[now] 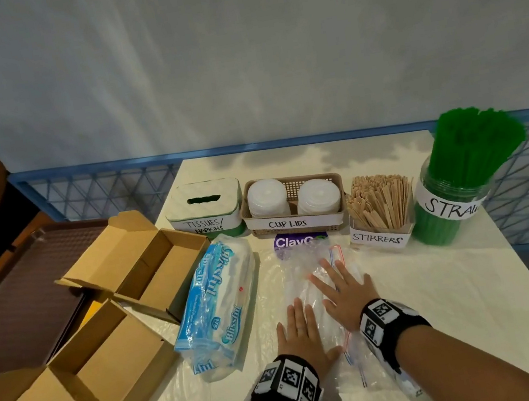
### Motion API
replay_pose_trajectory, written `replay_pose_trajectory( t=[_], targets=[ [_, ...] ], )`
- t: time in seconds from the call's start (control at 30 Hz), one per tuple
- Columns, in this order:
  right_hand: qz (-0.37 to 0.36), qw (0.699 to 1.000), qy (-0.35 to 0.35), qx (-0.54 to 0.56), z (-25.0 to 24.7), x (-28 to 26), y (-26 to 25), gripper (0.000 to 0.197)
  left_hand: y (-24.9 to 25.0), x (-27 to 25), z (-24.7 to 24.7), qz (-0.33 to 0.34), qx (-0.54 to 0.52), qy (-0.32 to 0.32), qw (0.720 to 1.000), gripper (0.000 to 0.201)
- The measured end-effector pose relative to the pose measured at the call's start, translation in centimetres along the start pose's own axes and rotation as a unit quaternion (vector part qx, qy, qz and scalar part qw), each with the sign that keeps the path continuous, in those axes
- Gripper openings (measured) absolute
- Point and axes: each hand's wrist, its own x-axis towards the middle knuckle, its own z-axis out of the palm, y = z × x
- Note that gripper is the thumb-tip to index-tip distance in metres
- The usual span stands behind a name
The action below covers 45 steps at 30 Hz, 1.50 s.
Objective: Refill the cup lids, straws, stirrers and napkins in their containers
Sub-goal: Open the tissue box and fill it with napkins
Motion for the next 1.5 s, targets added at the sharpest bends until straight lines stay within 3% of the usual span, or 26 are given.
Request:
replay_pose_trajectory(
  t=[0.1,0.2,0.27,0.33,0.4,0.47,0.53,0.57,0.7,0.9,1.13,1.37,1.5],
  targets=[
    [0.006,1.0,-0.018,-0.014,-0.9,-0.1,-0.2,0.055,-0.3,-0.9,-2.2,0.024,-0.022,-0.032,0.999,0.082],
    [0.022,1.0,-0.016,-0.006,-2.6,-0.3,-1.1,0.058,-1.4,-2.5,-7.0,0.081,-0.066,-0.021,0.994,0.055],
    [0.052,0.997,0.048,0.024,-4.3,-0.5,-2.3,0.053,-3.0,-4.0,-11.6,0.131,-0.103,0.027,0.986,0.046],
    [0.076,0.985,0.135,0.079,-6.5,-0.6,-3.8,0.044,-5.6,-4.8,-16.3,0.133,-0.202,0.092,0.966,0.039],
    [0.072,0.965,0.197,0.157,-9.2,-0.1,-5.4,0.037,-9.5,-4.3,-20.3,0.107,-0.333,0.169,0.921,0.03],
    [0.059,0.942,0.229,0.237,-12.0,0.9,-7.1,0.033,-13.9,-3.2,-23.4,0.066,-0.453,0.244,0.855,0.023],
    [0.051,0.924,0.228,0.304,-14.7,2.2,-8.7,0.033,-18.2,-2.2,-25.5,0.016,-0.533,0.287,0.796,0.023],
    [0.051,0.919,0.215,0.326,-15.9,2.9,-9.5,0.034,-20.1,-1.5,-26.0,-0.008,-0.543,0.296,0.786,0.026],
    [0.059,0.923,0.157,0.346,-19.3,6.9,-12.3,0.035,-24.6,1.7,-26.1,-0.092,-0.477,0.278,0.829,0.039],
    [0.095,0.938,0.103,0.317,-20.6,12.9,-14.0,0.043,-25.6,6.7,-25.6,-0.129,-0.394,0.191,0.89,0.045],
    [0.116,0.943,0.09,0.3,-19.4,16.5,-14.4,0.045,-26.3,10.6,-23.9,-0.15,-0.381,0.124,0.904,0.043],
    [0.147,0.954,0.072,0.25,-18.2,17.7,-14.3,0.041,-26.9,11.6,-23.1,-0.156,-0.395,0.14,0.895,0.042],
    [0.15,0.955,0.074,0.246,-17.9,17.9,-14.1,0.041,-27.3,12.1,-22.8,-0.153,-0.38,0.119,0.905,0.038]
  ],
)
